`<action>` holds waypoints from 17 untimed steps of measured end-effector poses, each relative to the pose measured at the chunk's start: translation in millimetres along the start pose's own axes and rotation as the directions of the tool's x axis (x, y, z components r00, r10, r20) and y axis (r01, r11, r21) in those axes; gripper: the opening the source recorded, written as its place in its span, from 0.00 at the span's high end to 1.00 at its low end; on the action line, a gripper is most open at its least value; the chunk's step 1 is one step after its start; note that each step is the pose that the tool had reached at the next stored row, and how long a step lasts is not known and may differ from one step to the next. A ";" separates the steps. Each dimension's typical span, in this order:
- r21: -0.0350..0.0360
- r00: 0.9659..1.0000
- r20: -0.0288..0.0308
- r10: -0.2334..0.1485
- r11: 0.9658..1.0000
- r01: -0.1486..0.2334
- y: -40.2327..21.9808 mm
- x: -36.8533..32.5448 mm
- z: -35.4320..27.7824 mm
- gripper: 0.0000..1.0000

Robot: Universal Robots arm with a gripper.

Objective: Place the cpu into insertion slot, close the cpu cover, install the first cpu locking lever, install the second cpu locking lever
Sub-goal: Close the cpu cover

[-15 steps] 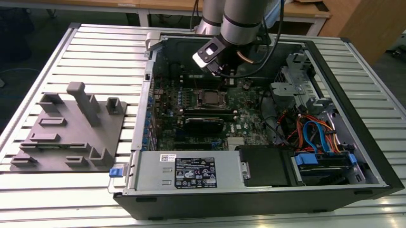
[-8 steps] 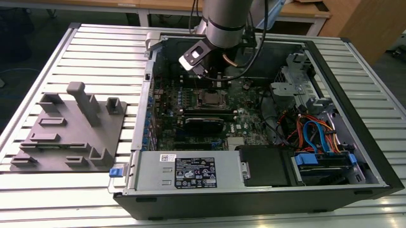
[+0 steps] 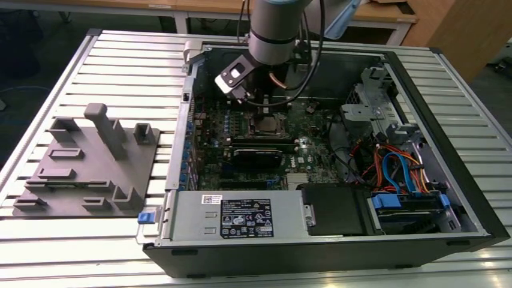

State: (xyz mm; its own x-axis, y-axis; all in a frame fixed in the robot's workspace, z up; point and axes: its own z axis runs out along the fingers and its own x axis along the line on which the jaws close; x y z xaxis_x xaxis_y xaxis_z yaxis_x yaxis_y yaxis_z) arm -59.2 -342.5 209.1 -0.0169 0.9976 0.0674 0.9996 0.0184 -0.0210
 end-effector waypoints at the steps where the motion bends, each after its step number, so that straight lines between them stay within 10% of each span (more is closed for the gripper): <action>1: 0.000 1.000 -0.001 0.000 1.000 0.000 -0.4 -0.1 1.9 0.89; 8: 0.001 1.000 -0.007 0.000 1.000 0.000 -0.5 -0.9 10.8 0.89; 17: 0.000 1.000 -0.007 -0.001 1.000 0.001 -0.9 -0.2 4.4 0.89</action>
State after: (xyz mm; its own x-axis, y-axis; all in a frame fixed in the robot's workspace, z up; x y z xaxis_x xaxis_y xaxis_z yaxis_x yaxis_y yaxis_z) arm -60.2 -342.4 204.7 -0.0173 0.9971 0.0748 0.9996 0.0189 -0.0207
